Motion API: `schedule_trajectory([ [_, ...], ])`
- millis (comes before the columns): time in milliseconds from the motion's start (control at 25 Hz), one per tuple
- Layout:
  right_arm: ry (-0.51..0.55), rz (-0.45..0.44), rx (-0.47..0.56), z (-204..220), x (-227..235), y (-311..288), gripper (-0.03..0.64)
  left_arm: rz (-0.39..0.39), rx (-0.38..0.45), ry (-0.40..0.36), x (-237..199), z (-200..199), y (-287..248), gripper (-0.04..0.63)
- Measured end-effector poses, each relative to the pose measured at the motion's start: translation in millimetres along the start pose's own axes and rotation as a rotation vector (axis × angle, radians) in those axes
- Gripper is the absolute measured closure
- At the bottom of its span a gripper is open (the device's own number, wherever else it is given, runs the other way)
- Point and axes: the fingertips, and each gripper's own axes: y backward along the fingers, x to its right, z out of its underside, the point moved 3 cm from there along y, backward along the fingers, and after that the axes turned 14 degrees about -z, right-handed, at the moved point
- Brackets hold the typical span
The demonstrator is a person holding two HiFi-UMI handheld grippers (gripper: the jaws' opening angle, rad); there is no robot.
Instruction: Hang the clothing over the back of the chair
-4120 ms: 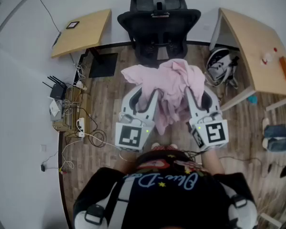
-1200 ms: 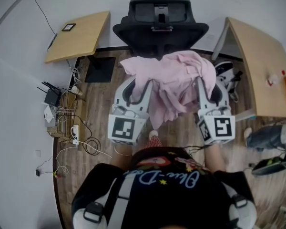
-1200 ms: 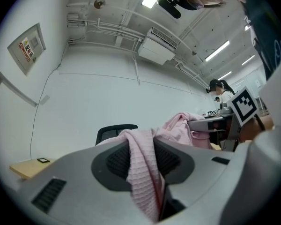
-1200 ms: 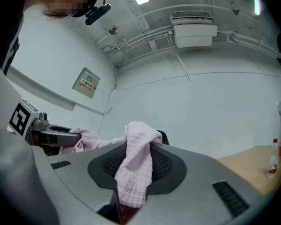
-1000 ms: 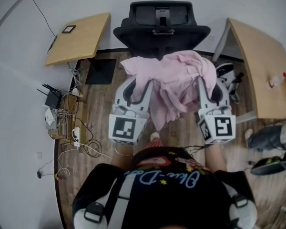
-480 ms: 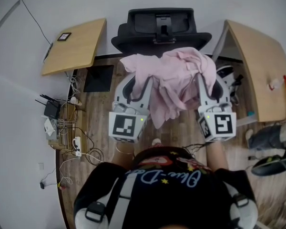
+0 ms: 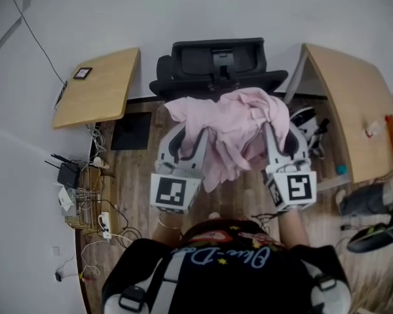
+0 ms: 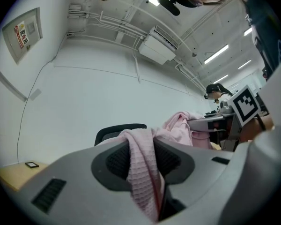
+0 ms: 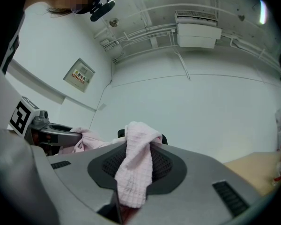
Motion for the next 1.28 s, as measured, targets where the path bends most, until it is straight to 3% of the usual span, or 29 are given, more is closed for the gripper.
schedule_trajectory([
  [440, 0.014, -0.027, 0.002, -1, 17, -6, 0.527, -0.022, -0.015, 0.013, 5, 1, -15, 0.469],
  [800, 0.070, -0.067, 0.072, -31, 66, -26, 0.528, -0.047, 0.026, -0.035, 15, -36, -62, 0.469],
  [1280, 0.153, -0.074, 0.139, -83, 99, -76, 0.526, -0.067, 0.086, -0.074, -10, -81, -115, 0.469],
])
